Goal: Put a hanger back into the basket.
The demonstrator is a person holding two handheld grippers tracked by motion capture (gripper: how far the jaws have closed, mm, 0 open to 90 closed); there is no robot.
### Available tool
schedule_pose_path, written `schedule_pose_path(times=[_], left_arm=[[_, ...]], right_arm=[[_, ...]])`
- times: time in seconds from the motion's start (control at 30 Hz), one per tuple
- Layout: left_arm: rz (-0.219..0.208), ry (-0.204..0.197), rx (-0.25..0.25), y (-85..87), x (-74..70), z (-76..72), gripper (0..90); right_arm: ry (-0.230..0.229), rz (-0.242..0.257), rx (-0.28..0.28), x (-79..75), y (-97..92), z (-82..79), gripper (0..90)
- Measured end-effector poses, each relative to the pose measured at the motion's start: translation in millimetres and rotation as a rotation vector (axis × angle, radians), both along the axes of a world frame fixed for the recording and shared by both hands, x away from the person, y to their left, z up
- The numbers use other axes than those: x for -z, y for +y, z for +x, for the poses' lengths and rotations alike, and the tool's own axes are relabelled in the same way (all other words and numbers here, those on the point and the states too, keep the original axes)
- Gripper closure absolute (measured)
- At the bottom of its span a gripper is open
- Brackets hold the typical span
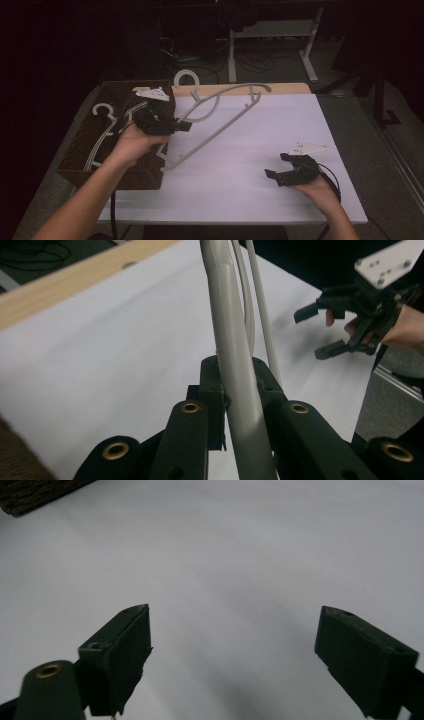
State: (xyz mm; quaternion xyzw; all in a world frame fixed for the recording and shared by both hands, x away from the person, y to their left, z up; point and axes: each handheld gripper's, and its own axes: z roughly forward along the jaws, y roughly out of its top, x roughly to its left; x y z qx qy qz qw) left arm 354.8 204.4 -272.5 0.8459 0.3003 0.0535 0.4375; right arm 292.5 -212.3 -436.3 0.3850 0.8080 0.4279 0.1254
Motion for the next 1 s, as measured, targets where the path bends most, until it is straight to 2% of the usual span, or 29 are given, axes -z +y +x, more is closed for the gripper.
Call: schedule_pose_path(times=[0.07, 0.3, 0.5, 0.73, 0.87, 1.0], left_arm=[[0.005, -0.018, -0.01, 12.7, -8.1, 1.5, 80.2], [0.032, -0.059, -0.103, 66.6, -28.3, 4.6, 80.2], [0.037, -0.056, -0.191, 118.1, -33.4, 7.0, 80.1], [0.04, -0.042, -0.282, 170.5, -26.4, 11.5, 80.2], [0.071, -0.032, -0.322, 191.5, -17.4, 16.9, 80.2], [0.124, -0.022, -0.343, 206.9, -6.7, 23.3, 80.2]], right_arm=[[-0.001, -0.003, 0.0, 0.6, 0.5, 0.1, 12.9], [-0.012, -0.002, 0.002, 0.3, 1.1, 0.0, 11.5], [-0.018, 0.002, 0.012, 1.1, 1.4, 1.0, 10.0], [-0.015, -0.006, 0.013, 2.6, 3.0, 3.0, 9.8], [-0.011, -0.01, 0.012, 3.0, 4.2, 3.1, 9.8], [-0.009, -0.011, 0.013, 3.0, 3.6, 3.2, 9.8]])
